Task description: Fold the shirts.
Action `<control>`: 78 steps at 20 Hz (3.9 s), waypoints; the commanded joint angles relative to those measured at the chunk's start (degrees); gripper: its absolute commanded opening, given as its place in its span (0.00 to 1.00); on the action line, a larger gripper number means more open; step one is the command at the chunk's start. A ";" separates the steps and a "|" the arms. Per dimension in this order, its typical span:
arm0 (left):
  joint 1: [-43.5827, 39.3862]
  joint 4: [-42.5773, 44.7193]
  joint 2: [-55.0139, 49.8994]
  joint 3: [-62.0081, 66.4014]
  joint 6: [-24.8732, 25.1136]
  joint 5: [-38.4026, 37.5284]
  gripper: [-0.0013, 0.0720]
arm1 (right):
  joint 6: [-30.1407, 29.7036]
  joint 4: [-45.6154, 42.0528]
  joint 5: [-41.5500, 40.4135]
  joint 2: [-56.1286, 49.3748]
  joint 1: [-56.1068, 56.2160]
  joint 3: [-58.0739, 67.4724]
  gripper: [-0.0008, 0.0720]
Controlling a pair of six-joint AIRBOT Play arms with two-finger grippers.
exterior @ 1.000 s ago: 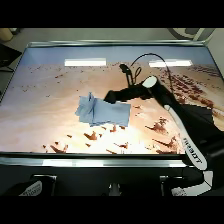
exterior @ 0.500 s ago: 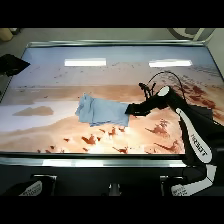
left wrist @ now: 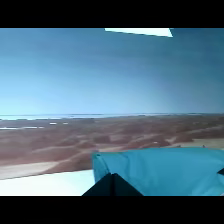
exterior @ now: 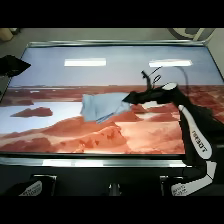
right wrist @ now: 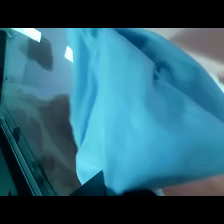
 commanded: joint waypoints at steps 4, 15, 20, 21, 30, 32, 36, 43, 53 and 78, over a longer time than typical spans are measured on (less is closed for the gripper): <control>-0.04 0.00 0.02 -0.02 -0.02 1.49 0.05 | 5.64 -13.20 13.31 9.29 -23.43 14.69 0.04; -0.04 0.00 0.02 -0.02 0.04 1.77 0.05 | 8.70 -13.57 21.55 11.02 -55.32 15.69 0.04; -0.04 -0.04 0.02 -0.02 1.14 1.79 0.05 | 12.52 -13.38 15.23 15.78 -62.05 15.67 0.04; -0.04 -0.04 0.02 -0.02 1.36 1.77 0.05 | 13.11 -14.25 15.50 16.72 -62.88 15.67 0.04; -0.04 -0.11 0.02 -0.02 1.55 2.25 0.05 | 11.58 -56.19 36.68 19.96 -57.13 6.40 0.04; -0.02 -0.11 0.02 -0.02 1.55 2.25 0.05 | 11.02 -62.86 36.59 21.35 -57.16 2.19 0.04; -0.04 -0.13 0.04 0.00 1.53 2.23 0.05 | 9.16 -62.03 32.02 21.99 -57.13 -8.55 0.04; -0.04 -2.78 0.31 0.15 1.49 2.38 0.05 | 2.36 -62.07 22.12 22.05 -57.13 -5.51 0.99; -21.11 49.57 -11.32 12.96 -20.81 2.64 0.05 | 8.13 -54.62 3.48 20.26 -20.31 34.23 0.97; -24.92 45.90 -15.37 -3.89 -19.58 -15.17 0.91 | 16.00 -58.53 25.20 4.79 5.68 24.90 0.93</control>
